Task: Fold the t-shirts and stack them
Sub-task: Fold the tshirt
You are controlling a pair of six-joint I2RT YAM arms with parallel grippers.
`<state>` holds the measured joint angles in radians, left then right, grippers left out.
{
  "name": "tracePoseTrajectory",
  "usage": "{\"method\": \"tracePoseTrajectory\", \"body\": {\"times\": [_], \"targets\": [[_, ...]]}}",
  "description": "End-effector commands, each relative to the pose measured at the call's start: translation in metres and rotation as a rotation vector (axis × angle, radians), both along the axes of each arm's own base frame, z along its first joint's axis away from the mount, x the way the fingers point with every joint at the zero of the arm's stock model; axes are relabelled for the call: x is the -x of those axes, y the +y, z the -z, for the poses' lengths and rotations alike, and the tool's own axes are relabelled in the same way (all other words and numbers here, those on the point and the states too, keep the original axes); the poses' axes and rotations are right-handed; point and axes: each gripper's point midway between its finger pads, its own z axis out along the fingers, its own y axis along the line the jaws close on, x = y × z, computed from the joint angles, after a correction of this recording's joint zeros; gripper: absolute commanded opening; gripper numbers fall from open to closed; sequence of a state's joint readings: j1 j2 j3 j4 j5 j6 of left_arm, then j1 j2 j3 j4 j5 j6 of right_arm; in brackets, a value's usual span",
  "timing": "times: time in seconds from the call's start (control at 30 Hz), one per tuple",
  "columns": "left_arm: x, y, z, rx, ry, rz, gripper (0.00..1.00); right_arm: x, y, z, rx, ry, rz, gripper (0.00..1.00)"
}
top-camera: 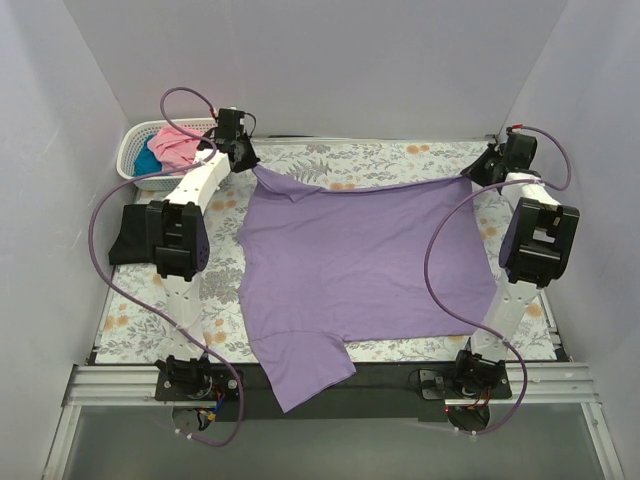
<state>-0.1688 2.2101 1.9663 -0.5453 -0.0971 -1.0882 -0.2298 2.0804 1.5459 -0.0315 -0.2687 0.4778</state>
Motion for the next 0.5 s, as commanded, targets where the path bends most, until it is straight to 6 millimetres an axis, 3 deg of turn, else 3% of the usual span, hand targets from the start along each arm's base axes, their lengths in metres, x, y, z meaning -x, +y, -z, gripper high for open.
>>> {"method": "tracePoseTrajectory", "body": {"times": [0.0, 0.47], "targets": [[0.027, 0.004, -0.079, 0.040, -0.082, -0.036, 0.00, 0.013, -0.002, -0.020, 0.039, -0.020, -0.049, 0.01], [0.095, 0.003, -0.102, 0.135, -0.013, -0.064, 0.00, 0.061, -0.014, 0.001, 0.082, 0.110, -0.028, 0.01]]}}
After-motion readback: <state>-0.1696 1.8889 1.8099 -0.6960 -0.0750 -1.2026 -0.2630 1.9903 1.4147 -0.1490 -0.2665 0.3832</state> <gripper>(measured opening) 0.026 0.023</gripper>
